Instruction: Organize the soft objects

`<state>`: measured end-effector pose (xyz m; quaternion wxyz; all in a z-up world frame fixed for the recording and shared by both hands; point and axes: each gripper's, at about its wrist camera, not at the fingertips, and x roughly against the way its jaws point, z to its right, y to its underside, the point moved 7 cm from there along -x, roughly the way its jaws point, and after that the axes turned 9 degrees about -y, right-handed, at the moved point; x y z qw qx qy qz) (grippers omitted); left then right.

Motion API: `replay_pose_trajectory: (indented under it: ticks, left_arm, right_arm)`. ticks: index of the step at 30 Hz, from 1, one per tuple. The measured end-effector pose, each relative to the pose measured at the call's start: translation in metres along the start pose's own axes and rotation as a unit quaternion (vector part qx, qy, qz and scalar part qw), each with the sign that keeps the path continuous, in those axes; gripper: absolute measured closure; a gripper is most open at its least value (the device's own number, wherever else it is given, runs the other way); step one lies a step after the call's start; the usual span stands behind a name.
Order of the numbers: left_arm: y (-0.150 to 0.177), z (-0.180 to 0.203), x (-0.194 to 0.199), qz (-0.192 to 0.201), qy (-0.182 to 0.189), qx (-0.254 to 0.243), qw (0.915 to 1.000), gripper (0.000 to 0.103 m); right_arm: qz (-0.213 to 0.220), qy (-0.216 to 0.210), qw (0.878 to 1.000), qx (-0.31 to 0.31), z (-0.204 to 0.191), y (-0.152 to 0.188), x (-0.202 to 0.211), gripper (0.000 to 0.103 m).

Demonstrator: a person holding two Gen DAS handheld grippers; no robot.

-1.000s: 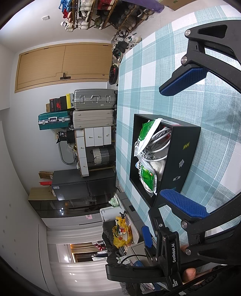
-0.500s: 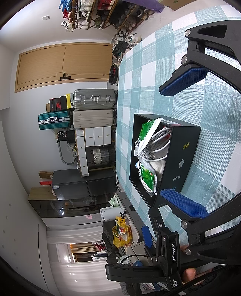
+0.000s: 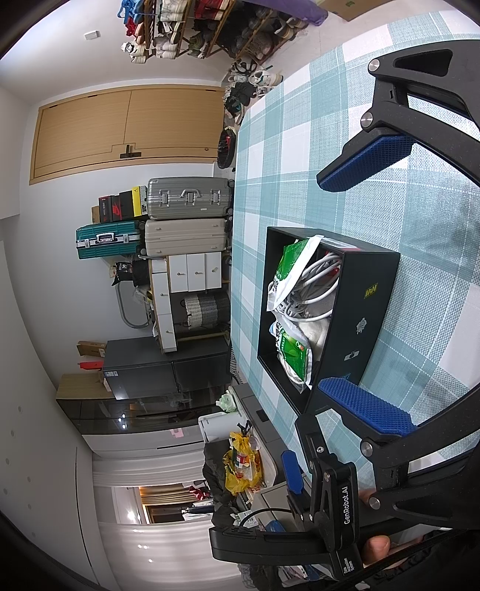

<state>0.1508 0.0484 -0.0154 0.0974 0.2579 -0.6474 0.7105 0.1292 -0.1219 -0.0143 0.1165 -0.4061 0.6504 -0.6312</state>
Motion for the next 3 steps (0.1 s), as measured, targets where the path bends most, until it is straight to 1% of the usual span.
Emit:
replay_pose_trajectory:
  ticks: [3]
  left_arm:
    - [0.0001, -0.0001, -0.0001, 0.000, -0.001, 0.000, 1.0000, 0.000]
  right_arm:
    - [0.000, 0.000, 1.000, 0.000, -0.0001, 0.0001, 0.0002, 0.001]
